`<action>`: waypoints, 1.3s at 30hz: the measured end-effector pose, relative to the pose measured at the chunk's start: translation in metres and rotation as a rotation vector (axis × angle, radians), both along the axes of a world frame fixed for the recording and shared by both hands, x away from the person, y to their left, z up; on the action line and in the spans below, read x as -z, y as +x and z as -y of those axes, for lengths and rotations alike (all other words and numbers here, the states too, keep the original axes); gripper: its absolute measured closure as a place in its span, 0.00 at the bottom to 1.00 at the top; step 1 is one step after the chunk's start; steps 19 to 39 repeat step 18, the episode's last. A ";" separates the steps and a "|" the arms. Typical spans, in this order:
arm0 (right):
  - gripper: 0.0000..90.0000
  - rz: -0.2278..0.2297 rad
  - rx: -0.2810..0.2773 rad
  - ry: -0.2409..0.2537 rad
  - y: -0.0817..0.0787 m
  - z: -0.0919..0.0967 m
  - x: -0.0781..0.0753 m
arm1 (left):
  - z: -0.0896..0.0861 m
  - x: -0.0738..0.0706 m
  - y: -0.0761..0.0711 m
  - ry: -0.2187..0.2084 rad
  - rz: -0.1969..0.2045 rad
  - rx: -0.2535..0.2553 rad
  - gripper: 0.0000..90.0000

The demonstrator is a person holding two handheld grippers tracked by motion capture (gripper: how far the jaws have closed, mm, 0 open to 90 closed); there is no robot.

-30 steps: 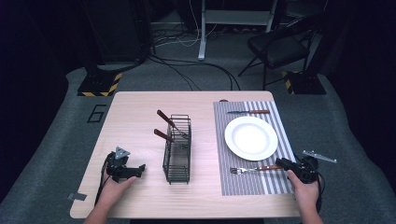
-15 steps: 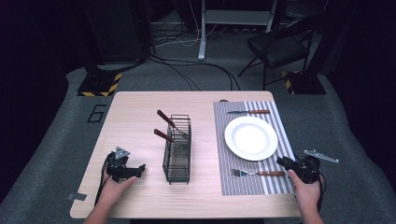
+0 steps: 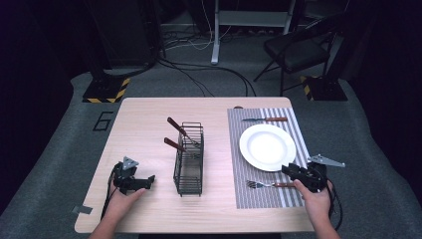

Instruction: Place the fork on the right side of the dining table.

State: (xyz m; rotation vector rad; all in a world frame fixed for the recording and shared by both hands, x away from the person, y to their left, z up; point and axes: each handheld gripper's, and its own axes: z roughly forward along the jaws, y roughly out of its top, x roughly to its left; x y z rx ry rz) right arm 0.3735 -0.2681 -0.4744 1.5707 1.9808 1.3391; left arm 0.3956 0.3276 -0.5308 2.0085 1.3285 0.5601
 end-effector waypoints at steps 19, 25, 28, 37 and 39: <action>0.58 0.088 -0.213 -0.045 -0.002 -0.057 -0.010 | 0.001 0.000 -0.001 -0.004 0.000 -0.016 0.00; 0.58 0.088 -0.213 -0.045 -0.002 -0.057 -0.010 | 0.001 0.000 -0.001 -0.004 0.000 -0.016 0.00; 0.58 0.088 -0.213 -0.045 -0.002 -0.057 -0.010 | 0.001 0.000 -0.001 -0.004 0.000 -0.016 0.00; 0.58 0.088 -0.213 -0.045 -0.002 -0.057 -0.010 | 0.001 0.000 -0.001 -0.004 0.000 -0.016 0.00; 0.58 0.088 -0.213 -0.045 -0.002 -0.057 -0.010 | 0.001 0.000 -0.001 -0.004 0.000 -0.016 0.00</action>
